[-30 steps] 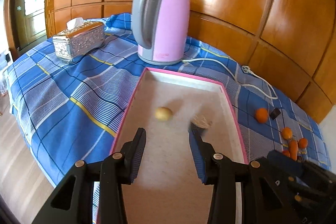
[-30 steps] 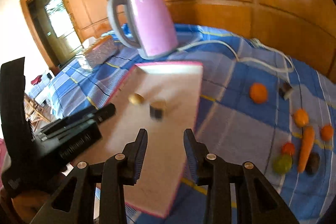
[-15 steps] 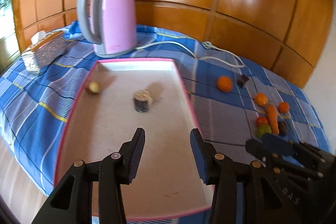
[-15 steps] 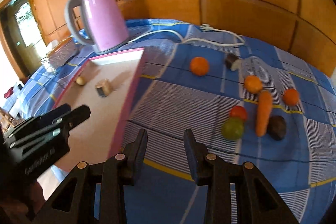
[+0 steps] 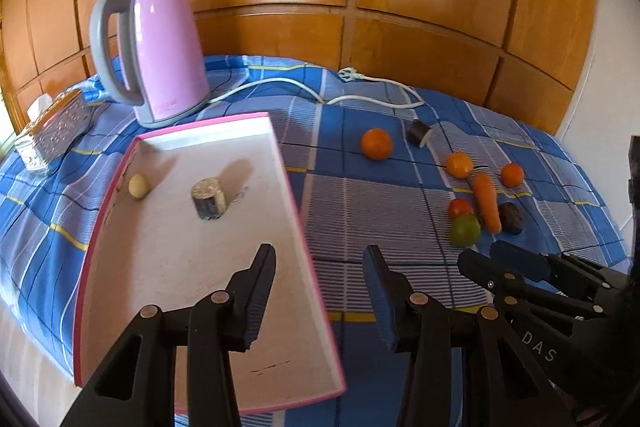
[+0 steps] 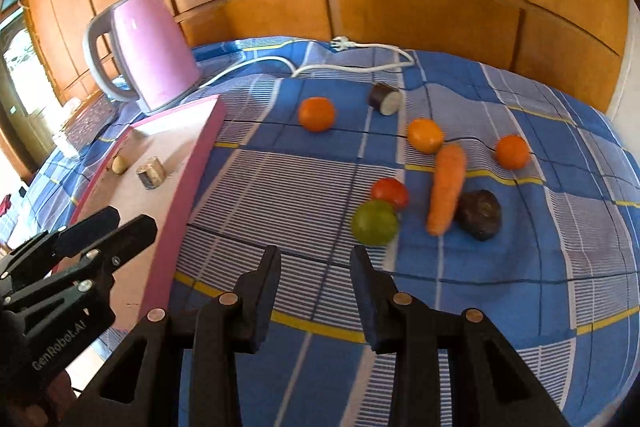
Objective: Organize fruits
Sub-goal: 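Move both open tools back toward the produce on the bedspread, then grasp the dark round slice with the right tool while the left tool grasps the green tomato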
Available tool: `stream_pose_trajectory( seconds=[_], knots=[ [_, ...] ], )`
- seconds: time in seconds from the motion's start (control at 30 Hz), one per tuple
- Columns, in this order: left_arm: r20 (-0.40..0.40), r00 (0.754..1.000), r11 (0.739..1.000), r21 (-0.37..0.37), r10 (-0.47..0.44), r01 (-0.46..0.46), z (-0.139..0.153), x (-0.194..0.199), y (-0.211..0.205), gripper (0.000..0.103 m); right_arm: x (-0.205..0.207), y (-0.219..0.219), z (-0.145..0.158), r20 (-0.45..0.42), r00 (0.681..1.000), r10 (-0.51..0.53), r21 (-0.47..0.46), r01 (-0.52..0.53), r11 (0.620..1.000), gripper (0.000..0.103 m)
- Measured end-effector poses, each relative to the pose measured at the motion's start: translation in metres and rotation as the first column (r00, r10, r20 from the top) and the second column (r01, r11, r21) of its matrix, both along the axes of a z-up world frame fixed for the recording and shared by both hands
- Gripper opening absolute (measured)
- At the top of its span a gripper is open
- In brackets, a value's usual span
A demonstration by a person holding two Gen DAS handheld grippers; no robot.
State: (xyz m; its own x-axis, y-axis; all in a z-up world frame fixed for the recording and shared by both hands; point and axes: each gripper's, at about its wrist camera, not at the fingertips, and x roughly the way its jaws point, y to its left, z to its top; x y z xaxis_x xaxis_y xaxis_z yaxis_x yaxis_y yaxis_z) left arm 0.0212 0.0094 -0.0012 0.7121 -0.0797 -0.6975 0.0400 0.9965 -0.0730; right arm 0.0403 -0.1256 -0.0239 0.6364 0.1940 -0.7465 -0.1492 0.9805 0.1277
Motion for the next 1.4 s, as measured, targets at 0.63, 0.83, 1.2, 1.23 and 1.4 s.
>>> stream_pose_trajectory(
  seconds=[0.63,0.83,1.2,1.23,1.4],
  knots=[
    [0.002,0.995,0.994,0.021,-0.103,0.103,0.002,0.007,-0.048,0.046,-0.007,-0.065,-0.012,-0.031,0.987,-0.159,-0.003,0.159,0.987,0.036],
    [-0.013,0.993,0.993,0.018,-0.118,0.118,-0.002,0.010,-0.055,0.046,-0.009,-0.079,-0.015,-0.036,0.980,-0.198,-0.008,0.198,0.980,0.036],
    [-0.058,0.986,0.987,0.005,-0.157,0.158,-0.014,0.020,-0.066,0.046,-0.003,-0.100,-0.023,-0.054,0.971,-0.233,0.011,0.234,0.972,0.037],
    [-0.063,0.985,0.987,0.005,-0.162,0.163,-0.016,0.021,-0.068,0.046,-0.001,-0.102,-0.023,-0.053,0.970,-0.237,0.011,0.238,0.971,0.038],
    [-0.084,0.978,0.981,-0.016,-0.193,0.193,-0.021,0.027,-0.073,0.046,0.007,-0.115,-0.023,-0.045,0.964,-0.263,0.016,0.264,0.964,0.038]
  ],
)
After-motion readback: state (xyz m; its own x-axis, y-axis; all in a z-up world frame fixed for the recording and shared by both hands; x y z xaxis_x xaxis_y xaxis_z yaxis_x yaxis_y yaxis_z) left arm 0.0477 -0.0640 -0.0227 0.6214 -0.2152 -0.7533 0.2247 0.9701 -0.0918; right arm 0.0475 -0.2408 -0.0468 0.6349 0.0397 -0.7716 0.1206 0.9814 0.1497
